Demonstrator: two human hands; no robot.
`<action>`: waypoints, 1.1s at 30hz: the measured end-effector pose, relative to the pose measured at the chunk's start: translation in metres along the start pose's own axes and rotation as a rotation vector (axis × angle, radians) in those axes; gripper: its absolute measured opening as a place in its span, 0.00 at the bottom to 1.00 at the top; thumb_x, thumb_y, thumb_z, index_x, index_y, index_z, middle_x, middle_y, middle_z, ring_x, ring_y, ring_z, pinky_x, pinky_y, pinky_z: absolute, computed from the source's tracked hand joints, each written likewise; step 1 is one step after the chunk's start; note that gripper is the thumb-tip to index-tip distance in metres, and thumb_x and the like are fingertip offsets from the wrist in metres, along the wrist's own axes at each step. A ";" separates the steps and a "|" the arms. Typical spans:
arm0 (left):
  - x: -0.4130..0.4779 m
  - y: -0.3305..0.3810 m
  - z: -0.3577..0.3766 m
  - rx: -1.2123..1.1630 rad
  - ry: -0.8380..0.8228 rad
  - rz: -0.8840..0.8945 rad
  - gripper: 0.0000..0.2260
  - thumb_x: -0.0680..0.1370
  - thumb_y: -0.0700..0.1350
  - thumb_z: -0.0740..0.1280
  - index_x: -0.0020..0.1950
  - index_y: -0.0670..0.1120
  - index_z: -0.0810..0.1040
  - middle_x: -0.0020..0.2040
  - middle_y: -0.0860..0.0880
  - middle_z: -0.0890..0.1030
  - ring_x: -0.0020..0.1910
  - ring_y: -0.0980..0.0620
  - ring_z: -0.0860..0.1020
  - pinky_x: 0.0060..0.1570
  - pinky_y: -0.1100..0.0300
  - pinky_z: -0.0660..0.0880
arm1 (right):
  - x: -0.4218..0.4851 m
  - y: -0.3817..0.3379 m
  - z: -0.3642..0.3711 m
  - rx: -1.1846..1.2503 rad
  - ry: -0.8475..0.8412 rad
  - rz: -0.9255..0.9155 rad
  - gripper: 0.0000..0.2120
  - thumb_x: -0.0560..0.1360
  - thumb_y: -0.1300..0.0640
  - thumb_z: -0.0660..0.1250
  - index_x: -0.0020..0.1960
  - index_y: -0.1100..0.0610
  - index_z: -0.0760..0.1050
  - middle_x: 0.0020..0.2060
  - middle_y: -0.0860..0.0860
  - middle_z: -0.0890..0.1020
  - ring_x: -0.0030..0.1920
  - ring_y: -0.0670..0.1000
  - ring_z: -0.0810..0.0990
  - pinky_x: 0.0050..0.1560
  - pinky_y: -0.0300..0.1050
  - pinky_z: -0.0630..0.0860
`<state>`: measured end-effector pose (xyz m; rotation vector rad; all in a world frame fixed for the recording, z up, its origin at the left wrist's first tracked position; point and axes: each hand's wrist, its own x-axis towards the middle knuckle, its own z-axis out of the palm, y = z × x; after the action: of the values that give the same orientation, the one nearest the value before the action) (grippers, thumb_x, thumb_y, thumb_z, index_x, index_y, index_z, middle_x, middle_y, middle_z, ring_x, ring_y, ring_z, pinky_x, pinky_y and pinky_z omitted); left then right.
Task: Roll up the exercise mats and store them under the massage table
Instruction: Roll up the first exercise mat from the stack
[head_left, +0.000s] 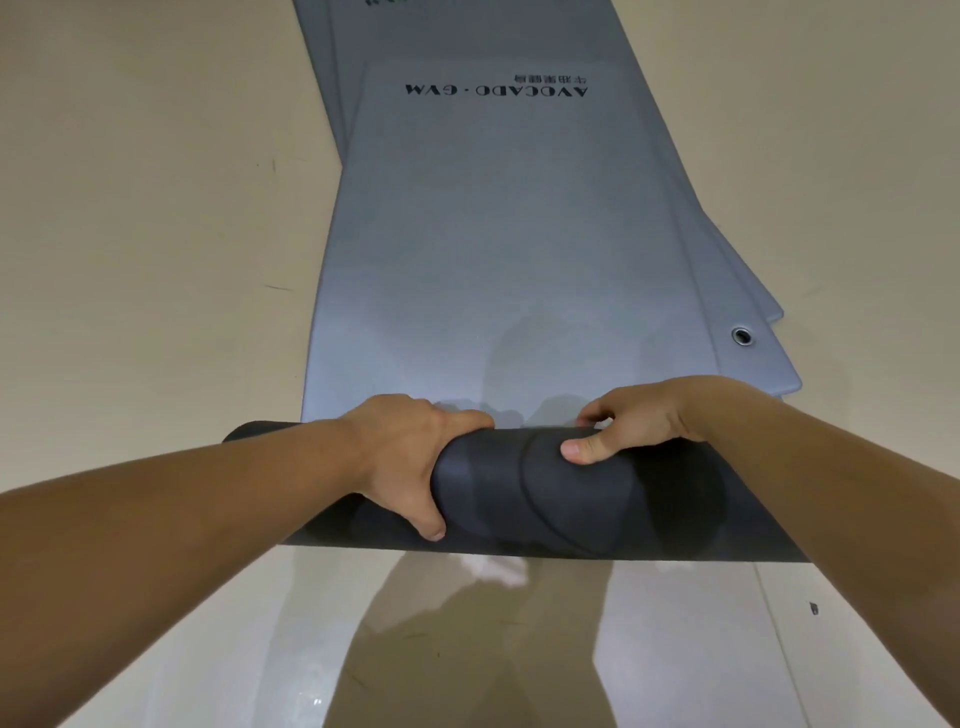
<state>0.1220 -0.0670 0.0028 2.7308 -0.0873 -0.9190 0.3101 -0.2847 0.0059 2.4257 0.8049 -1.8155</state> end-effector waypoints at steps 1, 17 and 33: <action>0.000 0.000 0.000 -0.010 -0.013 0.001 0.43 0.62 0.66 0.79 0.71 0.70 0.61 0.52 0.60 0.80 0.48 0.52 0.79 0.52 0.53 0.78 | -0.001 -0.001 0.002 -0.029 0.000 -0.008 0.50 0.58 0.24 0.70 0.75 0.47 0.71 0.70 0.48 0.75 0.69 0.55 0.74 0.75 0.54 0.68; 0.029 -0.024 -0.016 -0.031 0.018 -0.112 0.53 0.63 0.66 0.78 0.81 0.63 0.53 0.71 0.54 0.64 0.69 0.47 0.66 0.67 0.44 0.73 | -0.003 -0.040 0.079 -0.748 0.551 0.009 0.70 0.63 0.26 0.74 0.82 0.55 0.32 0.80 0.65 0.53 0.79 0.69 0.56 0.77 0.67 0.58; 0.021 -0.015 0.013 0.248 0.148 -0.179 0.58 0.60 0.69 0.75 0.81 0.54 0.46 0.71 0.46 0.67 0.68 0.43 0.68 0.65 0.40 0.71 | 0.005 -0.026 0.023 -0.623 0.570 -0.123 0.61 0.64 0.25 0.73 0.84 0.41 0.42 0.83 0.53 0.52 0.82 0.58 0.55 0.80 0.60 0.58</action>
<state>0.1309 -0.0585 -0.0233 3.0691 0.0778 -0.7931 0.2798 -0.2672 0.0016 2.4627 1.3236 -0.6843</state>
